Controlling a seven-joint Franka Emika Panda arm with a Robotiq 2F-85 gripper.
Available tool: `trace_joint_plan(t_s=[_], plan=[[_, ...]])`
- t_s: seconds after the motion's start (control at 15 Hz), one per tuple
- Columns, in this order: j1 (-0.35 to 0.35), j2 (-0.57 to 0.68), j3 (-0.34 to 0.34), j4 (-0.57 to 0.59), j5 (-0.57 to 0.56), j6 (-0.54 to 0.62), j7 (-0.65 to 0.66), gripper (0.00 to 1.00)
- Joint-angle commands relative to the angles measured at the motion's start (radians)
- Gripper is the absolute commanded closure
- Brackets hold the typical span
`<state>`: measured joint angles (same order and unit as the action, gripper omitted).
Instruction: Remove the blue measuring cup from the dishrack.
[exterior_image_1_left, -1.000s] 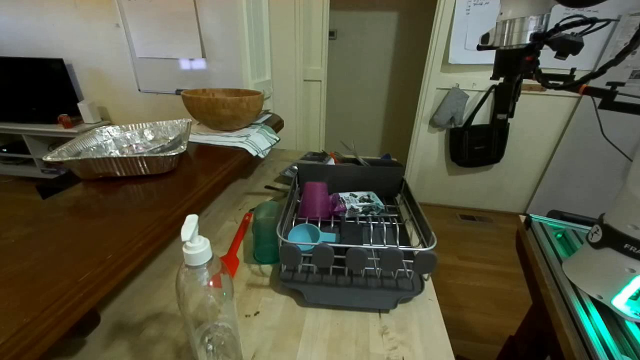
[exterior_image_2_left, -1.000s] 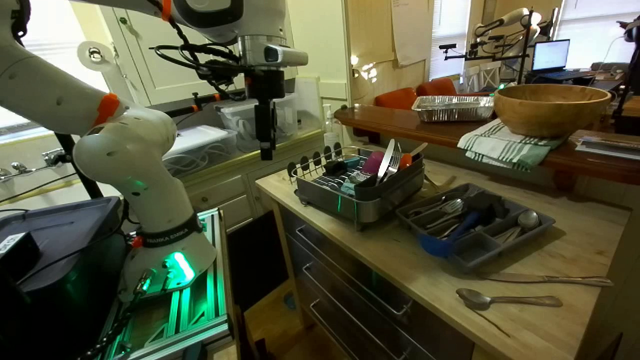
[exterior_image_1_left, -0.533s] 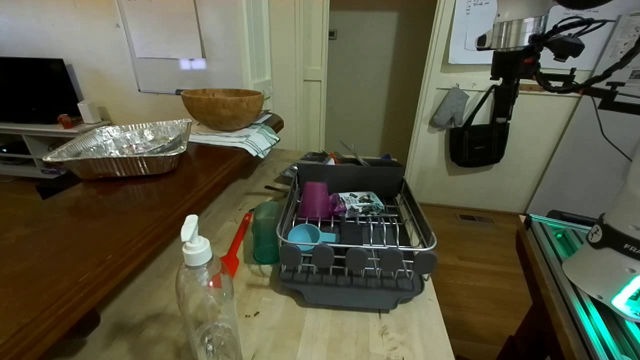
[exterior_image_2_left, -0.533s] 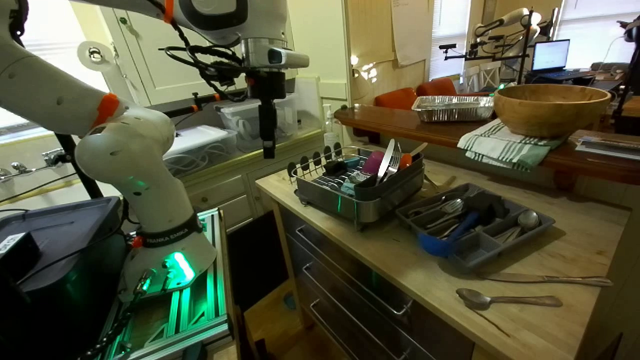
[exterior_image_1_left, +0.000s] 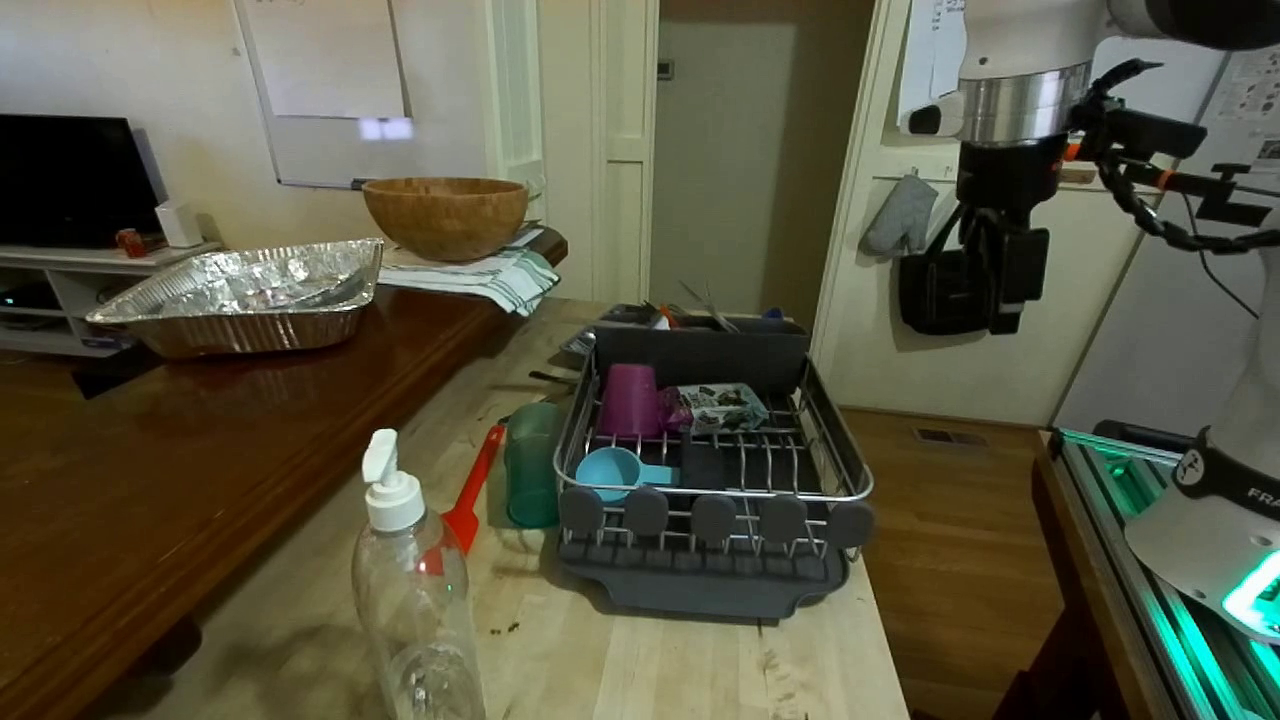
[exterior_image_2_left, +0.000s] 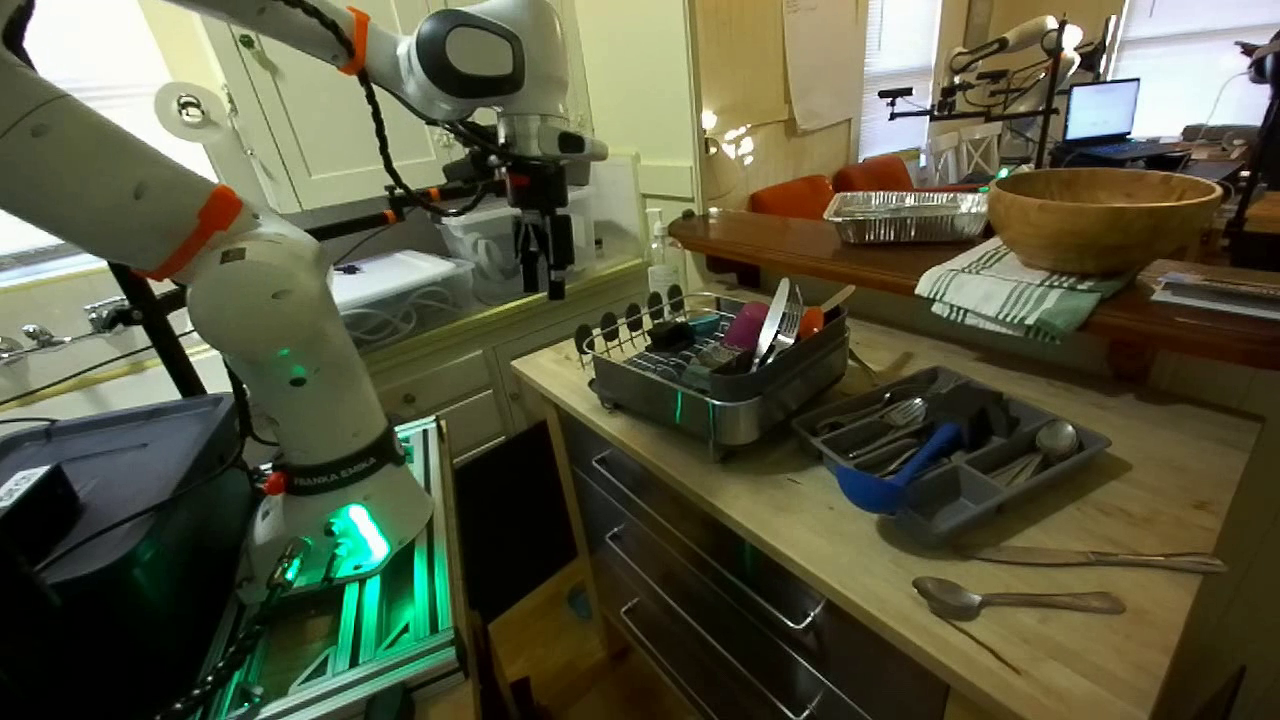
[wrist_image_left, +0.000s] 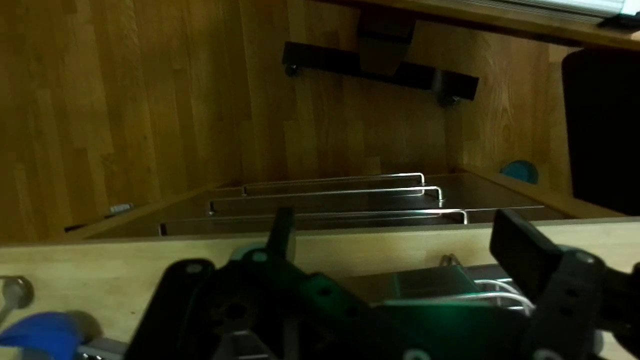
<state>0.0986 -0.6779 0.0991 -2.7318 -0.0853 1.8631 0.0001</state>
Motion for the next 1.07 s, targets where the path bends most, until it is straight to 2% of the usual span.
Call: trace_joint_plan(t_s=[0.0,0.07,0.13,0.33,0.53,0.8,1.0], plan=[[0.081,0.140,0.032,0.051,0.006,0.091,-0.078,0.00],[0.091,0.171,0.037,0.066,0.004,0.107,-0.087,0.00],[0.074,0.081,0.032,0.023,0.001,0.075,-0.048,0.00],[0.091,0.147,0.042,0.054,0.002,0.096,-0.065,0.00],[0.090,0.163,0.041,0.064,0.002,0.096,-0.069,0.00],[0.114,0.305,0.076,0.131,0.052,0.234,-0.019,0.00],[0.103,0.415,0.108,0.194,0.057,0.313,0.054,0.00]])
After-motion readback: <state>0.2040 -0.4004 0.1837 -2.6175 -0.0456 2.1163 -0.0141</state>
